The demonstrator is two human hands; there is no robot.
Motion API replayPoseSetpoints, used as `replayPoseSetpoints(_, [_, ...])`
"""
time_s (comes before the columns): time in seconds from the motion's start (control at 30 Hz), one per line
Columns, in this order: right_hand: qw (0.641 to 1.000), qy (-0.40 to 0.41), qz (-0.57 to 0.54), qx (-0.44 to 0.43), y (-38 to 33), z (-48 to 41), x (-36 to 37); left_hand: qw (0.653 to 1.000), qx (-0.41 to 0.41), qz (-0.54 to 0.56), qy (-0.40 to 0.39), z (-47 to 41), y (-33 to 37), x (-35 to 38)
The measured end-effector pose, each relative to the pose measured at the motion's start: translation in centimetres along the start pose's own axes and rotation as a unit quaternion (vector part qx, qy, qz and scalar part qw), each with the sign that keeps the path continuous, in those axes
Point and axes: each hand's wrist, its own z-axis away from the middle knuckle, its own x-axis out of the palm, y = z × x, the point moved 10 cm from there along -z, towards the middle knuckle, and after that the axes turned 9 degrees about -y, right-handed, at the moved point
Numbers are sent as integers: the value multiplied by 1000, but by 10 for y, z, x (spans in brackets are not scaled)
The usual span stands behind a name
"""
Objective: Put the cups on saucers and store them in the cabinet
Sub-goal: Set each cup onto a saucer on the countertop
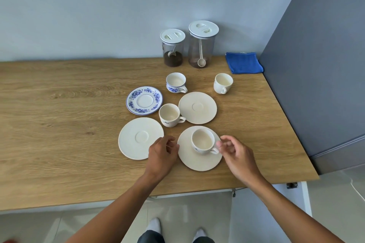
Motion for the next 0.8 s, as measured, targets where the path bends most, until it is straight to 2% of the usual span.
replayPoseSetpoints(0.1, [999, 1, 19, -38, -23, -28, -13, 999, 0, -11, 33, -1, -12, -34])
replayPoseSetpoints(0.3, [987, -143, 54, -59, -61, -95, 28, 992, -51, -74, 85, -14, -63, -103])
replayPoseSetpoints(0.47, [967, -217, 108, -76, -73, -125, 69, 986, -97, -108, 82, -21, -99, -134])
replayPoseSetpoints(0.6, [963, -232, 117, -76, -74, -134, 87, 985, -120, -112, 56, -22, -119, -135])
replayPoseSetpoints(0.8, [966, -237, 85, -59, -70, -141, 93, 990, -108, -84, 31, -25, -132, -128])
